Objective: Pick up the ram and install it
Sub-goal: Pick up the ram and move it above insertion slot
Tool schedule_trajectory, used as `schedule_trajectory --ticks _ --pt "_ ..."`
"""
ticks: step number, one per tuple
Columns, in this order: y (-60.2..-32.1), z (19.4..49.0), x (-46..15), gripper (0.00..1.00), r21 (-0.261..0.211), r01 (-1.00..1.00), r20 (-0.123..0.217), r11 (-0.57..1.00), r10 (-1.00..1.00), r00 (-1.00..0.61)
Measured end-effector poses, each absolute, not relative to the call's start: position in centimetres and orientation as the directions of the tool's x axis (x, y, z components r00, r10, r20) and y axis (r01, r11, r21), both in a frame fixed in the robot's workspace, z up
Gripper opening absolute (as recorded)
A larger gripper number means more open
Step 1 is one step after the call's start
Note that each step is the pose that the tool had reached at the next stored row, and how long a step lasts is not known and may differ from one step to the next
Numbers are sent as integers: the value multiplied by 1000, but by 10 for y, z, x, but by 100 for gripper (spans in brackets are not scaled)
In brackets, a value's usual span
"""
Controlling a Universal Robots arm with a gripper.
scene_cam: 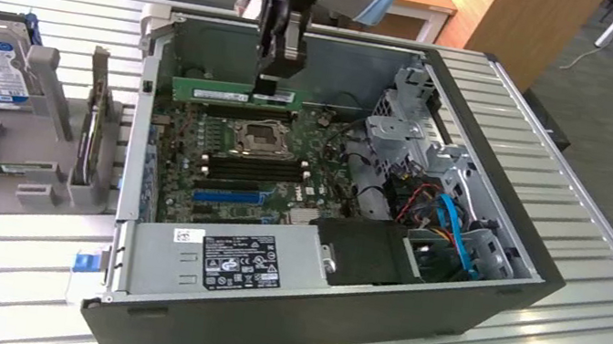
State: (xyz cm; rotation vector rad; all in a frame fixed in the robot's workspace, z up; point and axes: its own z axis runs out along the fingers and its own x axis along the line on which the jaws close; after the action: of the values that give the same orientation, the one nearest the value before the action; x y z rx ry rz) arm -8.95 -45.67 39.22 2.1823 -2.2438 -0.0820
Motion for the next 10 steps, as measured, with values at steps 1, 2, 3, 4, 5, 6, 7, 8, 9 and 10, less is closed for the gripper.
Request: schedule_trajectory --ticks 1,2,3,4,5,6,7,8,9,10 --pt "-457 392 -87 12 45 -999 -29 27 -999 -28" --pt "-457 392 -85 12 45 -999 -29 27 -999 -28" --pt "-457 392 -83 12 45 -999 -29 27 -999 -28" --pt "-457 392 -80 12 45 -999 -29 27 -999 -28" --pt "-457 392 -79 12 45 -999 -29 27 -999 -28" --pt "-457 392 -77 12 45 -999 -29 27 -999 -28" --pt "-457 392 -75 12 45 -999 -29 27 -999 -28" --pt "-457 392 -73 12 45 -999 -29 27 -999 -28" --pt "-457 392 -71 12 45 -999 -29 27 -999 -28" --pt "-457 392 -69 12 45 -999 -29 27 -999 -28"
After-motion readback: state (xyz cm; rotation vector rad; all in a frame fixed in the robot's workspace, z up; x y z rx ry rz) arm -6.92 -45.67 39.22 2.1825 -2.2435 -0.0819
